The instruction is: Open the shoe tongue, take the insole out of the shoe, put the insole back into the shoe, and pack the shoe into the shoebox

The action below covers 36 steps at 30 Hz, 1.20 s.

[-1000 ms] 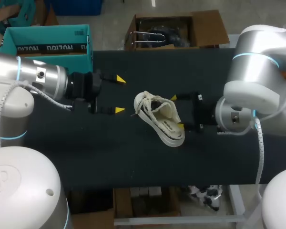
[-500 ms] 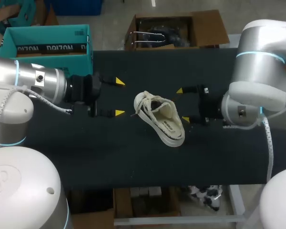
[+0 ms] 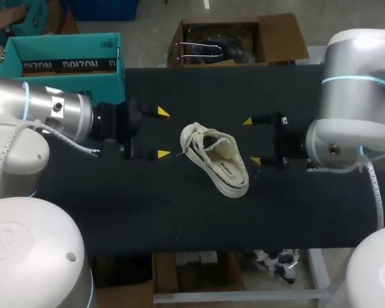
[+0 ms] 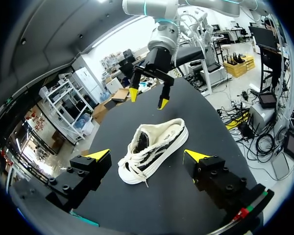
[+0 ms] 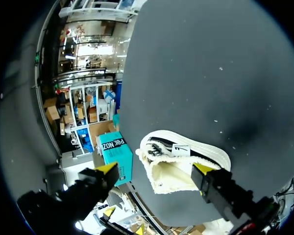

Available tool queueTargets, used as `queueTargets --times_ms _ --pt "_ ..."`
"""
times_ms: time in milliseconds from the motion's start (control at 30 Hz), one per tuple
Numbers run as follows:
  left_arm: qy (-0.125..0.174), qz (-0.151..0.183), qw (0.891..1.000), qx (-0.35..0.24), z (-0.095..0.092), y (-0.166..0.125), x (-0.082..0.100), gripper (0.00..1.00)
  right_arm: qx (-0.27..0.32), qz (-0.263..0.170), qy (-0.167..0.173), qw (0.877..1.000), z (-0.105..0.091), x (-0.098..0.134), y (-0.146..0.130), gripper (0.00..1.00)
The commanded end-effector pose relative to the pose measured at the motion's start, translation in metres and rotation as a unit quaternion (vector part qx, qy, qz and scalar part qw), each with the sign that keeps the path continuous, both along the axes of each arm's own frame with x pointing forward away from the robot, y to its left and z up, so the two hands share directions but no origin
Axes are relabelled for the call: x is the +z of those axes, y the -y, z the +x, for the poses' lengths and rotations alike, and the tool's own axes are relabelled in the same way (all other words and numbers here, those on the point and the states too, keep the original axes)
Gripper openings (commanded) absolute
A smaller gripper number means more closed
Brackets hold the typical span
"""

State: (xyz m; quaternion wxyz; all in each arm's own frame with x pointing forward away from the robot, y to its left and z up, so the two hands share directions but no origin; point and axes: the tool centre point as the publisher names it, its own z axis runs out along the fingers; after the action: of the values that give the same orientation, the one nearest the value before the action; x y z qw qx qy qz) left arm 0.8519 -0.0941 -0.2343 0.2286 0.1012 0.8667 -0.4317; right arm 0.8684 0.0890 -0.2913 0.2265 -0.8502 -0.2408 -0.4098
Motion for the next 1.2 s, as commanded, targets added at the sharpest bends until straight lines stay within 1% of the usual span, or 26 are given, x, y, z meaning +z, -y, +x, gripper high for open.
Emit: queueTargets --times_ms 33,100,167,200,233,267,567,633,667,700,733,800,833,867,933,967,1033,1067,1133,1167,1200 --pt "-0.017 0.025 1.000 -0.001 -0.002 -0.002 0.006 1.00 0.183 0.121 -0.056 0.974 0.002 0.003 0.005 1.00" --pt "-0.029 0.031 0.999 -0.002 -0.002 -0.003 0.006 1.00 0.183 0.121 -0.056 0.974 0.002 0.003 0.005 1.00" --pt "-0.048 0.021 0.999 -0.009 -0.001 -0.005 0.006 1.00 0.183 0.121 -0.056 0.974 0.002 0.003 0.005 1.00" --pt "-0.052 0.025 0.998 -0.007 0.000 -0.005 0.007 1.00 0.183 0.121 -0.056 0.974 0.002 0.003 0.005 1.00" --pt "-0.049 0.042 0.998 -0.007 0.002 -0.006 0.007 1.00 0.183 0.121 -0.056 0.974 0.002 0.003 0.005 1.00" --pt "-0.038 0.070 0.997 -0.015 0.003 -0.005 0.007 1.00 0.183 0.121 -0.056 0.974 0.002 0.003 0.005 1.00" --pt "-0.038 0.070 0.997 -0.015 0.003 -0.005 0.007 1.00 0.183 0.121 -0.056 0.974 0.002 0.003 0.005 1.00" --pt "-0.053 0.046 0.997 0.013 0.005 0.003 0.010 1.00 0.183 0.121 -0.056 0.974 0.002 0.003 0.005 1.00" --pt "-0.058 0.041 0.997 0.018 0.004 0.005 0.011 1.00 0.183 0.121 -0.056 0.974 0.002 0.003 0.005 1.00" --pt "-0.063 0.038 0.996 0.040 0.004 0.008 0.010 1.00 0.183 0.121 -0.056 0.974 0.002 0.003 0.005 1.00" --pt "-0.078 0.041 0.994 0.071 0.005 0.010 0.010 1.00 0.183 0.121 -0.056 0.974 0.002 0.003 0.005 1.00" --pt "-0.091 0.041 0.990 0.098 0.005 0.013 0.008 1.00 0.183 0.121 -0.056 0.974 0.002 0.003 0.005 1.00" --pt "-0.105 0.046 0.986 0.122 0.005 0.014 0.006 1.00 0.183 0.121 -0.056 0.974 0.002 0.003 0.005 1.00" --pt "-0.104 0.054 0.984 0.137 0.006 0.014 0.004 1.00 0.183 0.121 -0.056 0.974 0.002 0.003 0.005 1.00" --pt "-0.135 0.057 0.975 0.168 0.005 0.015 0.001 1.00 0.183 0.119 -0.057 0.974 0.002 0.004 0.010 1.00" --pt "-0.133 0.060 0.974 0.171 0.005 0.016 0.000 1.00 0.184 0.119 -0.057 0.974 0.002 0.004 0.013 1.00" --pt "-0.143 0.072 0.967 0.196 0.004 0.016 -0.002 1.00 0.183 0.117 -0.059 0.974 0.002 0.006 0.019 1.00" --pt "-0.143 0.071 0.968 0.192 0.004 0.016 -0.002 1.00 0.184 0.116 -0.062 0.974 0.002 0.006 0.021 1.00" --pt "-0.153 0.071 0.964 0.207 0.002 0.016 -0.002 1.00 0.194 0.118 -0.065 0.972 0.002 0.008 0.027 1.00" --pt "-0.149 0.075 0.964 0.208 0.002 0.015 -0.002 1.00 0.198 0.118 -0.066 0.971 0.001 0.009 0.029 1.00" --pt "-0.153 0.074 0.963 0.208 0.002 0.015 -0.002 1.00 0.191 0.112 -0.072 0.973 0.002 0.009 0.032 1.00"
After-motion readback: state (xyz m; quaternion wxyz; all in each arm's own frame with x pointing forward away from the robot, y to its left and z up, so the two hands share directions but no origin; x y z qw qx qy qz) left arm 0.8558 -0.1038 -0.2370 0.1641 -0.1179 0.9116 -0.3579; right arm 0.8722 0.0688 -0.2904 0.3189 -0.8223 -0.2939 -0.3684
